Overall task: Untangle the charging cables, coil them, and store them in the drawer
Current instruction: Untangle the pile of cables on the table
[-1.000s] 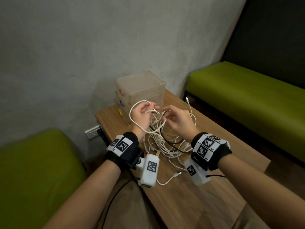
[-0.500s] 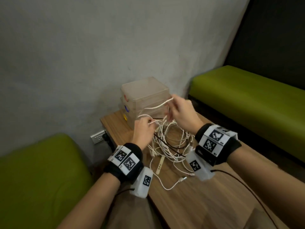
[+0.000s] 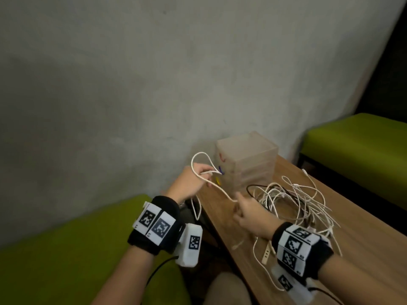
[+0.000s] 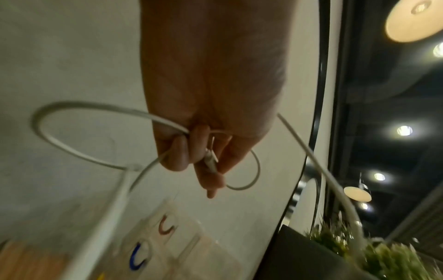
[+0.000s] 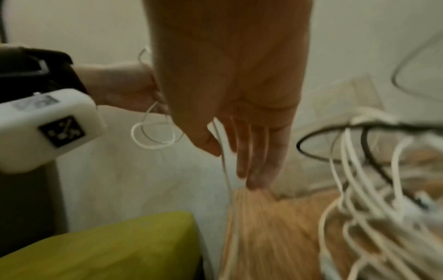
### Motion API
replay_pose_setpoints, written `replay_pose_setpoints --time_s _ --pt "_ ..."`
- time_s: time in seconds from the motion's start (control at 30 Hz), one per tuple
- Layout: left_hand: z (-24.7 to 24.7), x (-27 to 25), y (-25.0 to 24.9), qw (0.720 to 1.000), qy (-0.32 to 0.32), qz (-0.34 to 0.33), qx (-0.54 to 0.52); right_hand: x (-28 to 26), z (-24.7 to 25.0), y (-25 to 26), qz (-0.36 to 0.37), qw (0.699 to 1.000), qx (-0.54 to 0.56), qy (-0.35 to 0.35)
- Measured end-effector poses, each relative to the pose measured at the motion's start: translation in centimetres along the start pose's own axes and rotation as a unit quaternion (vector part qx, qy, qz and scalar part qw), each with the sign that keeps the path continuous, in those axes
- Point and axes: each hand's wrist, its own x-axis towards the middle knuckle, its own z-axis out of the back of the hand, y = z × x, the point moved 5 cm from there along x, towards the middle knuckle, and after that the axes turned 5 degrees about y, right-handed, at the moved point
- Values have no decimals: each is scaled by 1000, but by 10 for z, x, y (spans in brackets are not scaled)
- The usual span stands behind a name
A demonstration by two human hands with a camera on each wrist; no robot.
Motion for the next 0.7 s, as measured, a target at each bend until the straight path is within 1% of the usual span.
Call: replay_pose_setpoints --time_s 0.03,0.1,0.13,0.17,0.2,0.23,0.3,0.37,0.4,0.47,0.53,0.6,0.63,0.7 --pt "-9 1 0 1000 28 -1 15 -1 15 2 14 998 16 -61" --pt "-28 3 -5 998 63 -9 30 -9 47 4 32 979 63 -192" --pt "-36 5 -7 996 74 -12 37 -14 60 1 37 966 77 -245" --pt "-43 8 -9 995 85 -8 42 -18 69 -2 43 956 82 -278" --pt "-49 11 -12 994 96 -4 46 -21 73 -5 56 953 83 -285" --pt "-55 13 -16 993 108 -5 55 -23 73 -6 78 957 86 -267" --pt "-63 16 -30 988 124 -33 84 -25 66 -7 145 962 85 -213" --pt "-66 16 -43 987 112 -70 94 -23 58 -7 186 961 67 -193" --pt "-67 16 -45 989 99 -78 81 -20 57 -7 198 956 67 -205" --pt "-66 20 -39 994 70 -65 56 -18 61 -8 210 941 72 -255" --pt "-62 21 -29 998 42 -29 34 -16 65 -12 200 936 47 -286" --pt "-55 20 -19 1000 25 -10 -1 -16 64 -15 169 947 19 -272" --pt "-52 19 -14 999 43 -3 -9 -14 63 -19 142 958 15 -248" --pt "-47 10 -7 994 107 13 -5 -10 55 -27 80 979 27 -185"
